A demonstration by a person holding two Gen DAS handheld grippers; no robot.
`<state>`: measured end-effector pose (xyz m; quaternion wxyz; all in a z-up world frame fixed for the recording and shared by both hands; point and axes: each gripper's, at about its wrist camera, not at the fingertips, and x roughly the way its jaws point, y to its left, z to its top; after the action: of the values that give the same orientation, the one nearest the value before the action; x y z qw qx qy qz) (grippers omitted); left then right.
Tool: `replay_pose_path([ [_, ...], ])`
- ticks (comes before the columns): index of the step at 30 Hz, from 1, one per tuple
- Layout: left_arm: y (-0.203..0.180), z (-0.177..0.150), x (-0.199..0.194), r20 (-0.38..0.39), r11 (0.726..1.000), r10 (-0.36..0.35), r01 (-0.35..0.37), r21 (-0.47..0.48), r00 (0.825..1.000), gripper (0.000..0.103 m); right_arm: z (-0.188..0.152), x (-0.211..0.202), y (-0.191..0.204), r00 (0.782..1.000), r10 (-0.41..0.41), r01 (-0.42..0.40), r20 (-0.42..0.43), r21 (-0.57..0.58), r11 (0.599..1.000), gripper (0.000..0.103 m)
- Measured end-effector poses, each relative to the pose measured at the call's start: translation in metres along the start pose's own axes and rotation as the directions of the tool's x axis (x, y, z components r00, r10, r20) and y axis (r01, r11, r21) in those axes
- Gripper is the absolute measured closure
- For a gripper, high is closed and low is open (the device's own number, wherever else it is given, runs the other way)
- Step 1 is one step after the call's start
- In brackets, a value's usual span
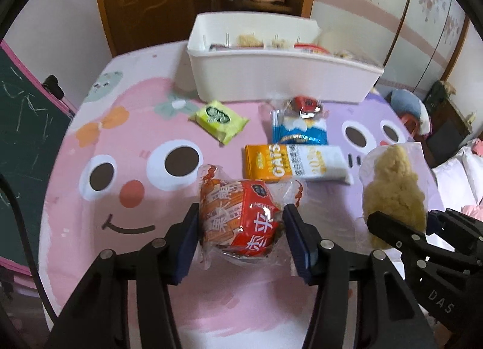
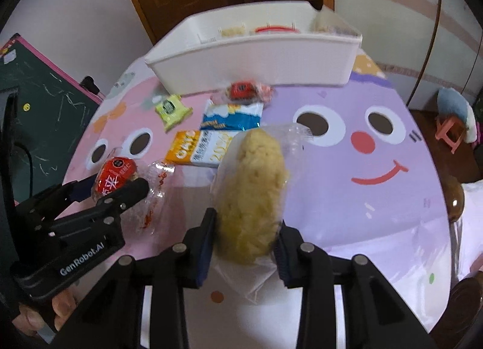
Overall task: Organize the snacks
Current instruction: 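Carry both packets over the white tray and open both tools to drop them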
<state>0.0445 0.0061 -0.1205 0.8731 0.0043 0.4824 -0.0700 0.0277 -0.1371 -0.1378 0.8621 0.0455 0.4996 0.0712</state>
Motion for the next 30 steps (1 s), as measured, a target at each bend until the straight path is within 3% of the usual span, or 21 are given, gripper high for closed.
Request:
replay_pose_path([
  [10,0.0,0.008,-0.054,0.104,1.0,0.009,-0.008,-0.011,0.995,0.05,0.001,-0.057,0.005,0.987,0.003,0.0,0.158,-0.014,1.0,0.068],
  [16,0.002,0.033,-0.097,0.177,0.999,0.01,-0.005,-0.032,0.984,0.05,0.018,-0.101,-0.002,0.963,0.017,-0.019,0.27,0.005,1.0,0.068],
  [20,0.0,0.067,-0.128,0.237,0.999,-0.021,0.029,-0.029,0.971,0.05,0.04,-0.133,-0.011,0.941,0.027,-0.036,0.337,0.021,0.999,0.068],
  [24,-0.012,0.103,-0.15,0.319,1.0,0.013,-0.022,0.023,0.948,0.05,0.069,-0.167,-0.023,0.912,0.019,-0.035,0.41,0.032,0.999,0.068],
  [30,-0.01,0.169,-0.171,0.365,0.999,0.024,-0.038,0.032,0.931,0.05,0.132,-0.203,-0.042,0.878,-0.03,0.009,0.478,0.045,0.999,0.068],
])
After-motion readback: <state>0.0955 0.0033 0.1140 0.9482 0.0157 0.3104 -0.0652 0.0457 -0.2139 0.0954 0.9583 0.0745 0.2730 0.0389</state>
